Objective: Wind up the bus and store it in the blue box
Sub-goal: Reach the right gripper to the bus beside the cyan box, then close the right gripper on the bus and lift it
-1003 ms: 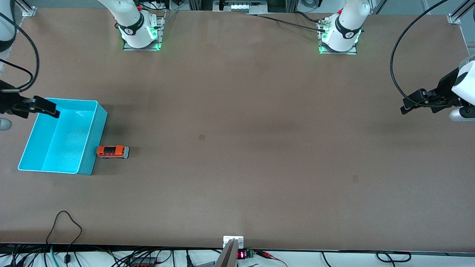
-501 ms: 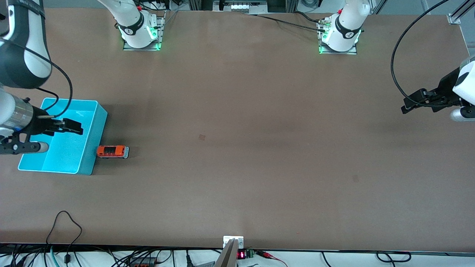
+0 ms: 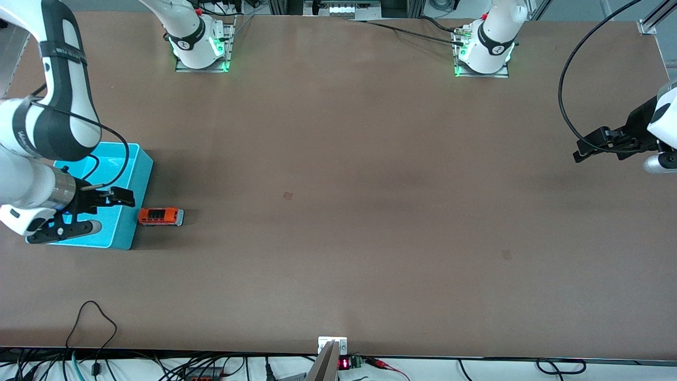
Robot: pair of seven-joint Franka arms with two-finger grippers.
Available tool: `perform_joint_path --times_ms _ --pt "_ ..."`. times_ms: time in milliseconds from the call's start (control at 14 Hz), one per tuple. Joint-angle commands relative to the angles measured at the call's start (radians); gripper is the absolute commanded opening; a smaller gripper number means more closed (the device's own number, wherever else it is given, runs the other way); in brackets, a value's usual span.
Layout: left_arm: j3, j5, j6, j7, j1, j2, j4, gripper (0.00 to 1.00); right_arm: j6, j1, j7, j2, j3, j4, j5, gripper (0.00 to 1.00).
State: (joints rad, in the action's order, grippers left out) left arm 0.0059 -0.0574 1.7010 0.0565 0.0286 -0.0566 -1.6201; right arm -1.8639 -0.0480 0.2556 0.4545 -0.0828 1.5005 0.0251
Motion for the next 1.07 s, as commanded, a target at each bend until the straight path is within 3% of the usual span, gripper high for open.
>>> perform_joint_path --times_ms 0,358,1003 --pt "-0.001 0.002 -0.007 0.008 0.002 0.009 0.000 1.00 -0.041 0.005 0.059 0.030 0.000 0.004 0.016 1.00" --pt "-0.001 0.002 -0.007 0.008 0.002 0.009 0.000 1.00 -0.144 0.007 0.151 0.042 0.000 0.072 0.022 1.00" --pt "-0.001 0.002 0.022 0.008 0.002 0.007 0.000 1.00 -0.153 0.019 0.387 0.033 0.000 0.131 0.058 1.00"
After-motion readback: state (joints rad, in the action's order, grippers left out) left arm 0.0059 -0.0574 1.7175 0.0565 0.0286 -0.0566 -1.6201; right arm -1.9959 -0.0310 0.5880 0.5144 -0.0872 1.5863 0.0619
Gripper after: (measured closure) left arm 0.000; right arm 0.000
